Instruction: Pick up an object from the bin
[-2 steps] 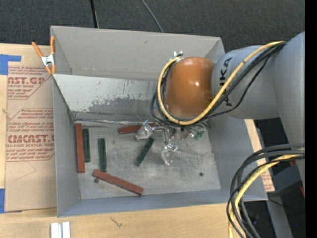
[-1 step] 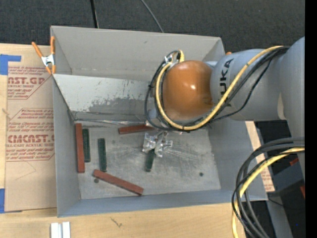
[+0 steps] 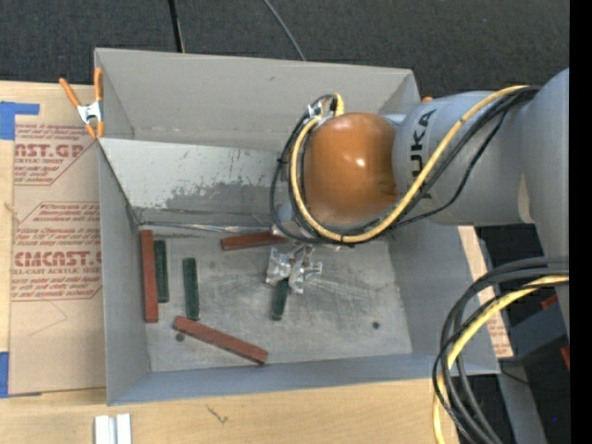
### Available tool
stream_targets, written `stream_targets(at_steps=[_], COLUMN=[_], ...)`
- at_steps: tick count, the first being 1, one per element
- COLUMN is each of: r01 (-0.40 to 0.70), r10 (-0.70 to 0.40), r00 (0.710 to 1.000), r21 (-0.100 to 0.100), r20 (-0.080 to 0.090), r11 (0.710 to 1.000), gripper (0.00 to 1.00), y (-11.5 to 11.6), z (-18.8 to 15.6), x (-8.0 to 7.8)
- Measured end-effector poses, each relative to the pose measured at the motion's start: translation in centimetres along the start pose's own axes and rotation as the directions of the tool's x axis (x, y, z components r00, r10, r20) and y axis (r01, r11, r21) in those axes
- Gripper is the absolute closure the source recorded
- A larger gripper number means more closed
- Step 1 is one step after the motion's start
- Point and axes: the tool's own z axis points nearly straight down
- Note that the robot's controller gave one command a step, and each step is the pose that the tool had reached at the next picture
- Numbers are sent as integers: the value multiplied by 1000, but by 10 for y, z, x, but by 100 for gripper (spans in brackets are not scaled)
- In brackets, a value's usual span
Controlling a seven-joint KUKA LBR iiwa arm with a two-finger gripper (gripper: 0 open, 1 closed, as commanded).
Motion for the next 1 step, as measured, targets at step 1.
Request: stream_targets(at_steps=[1], r01=[-32], r10=[32], r00=[999], r21=[-7], r20=[-8], r11=[999], gripper=[100], y=[3], z=[-152], x=[-1])
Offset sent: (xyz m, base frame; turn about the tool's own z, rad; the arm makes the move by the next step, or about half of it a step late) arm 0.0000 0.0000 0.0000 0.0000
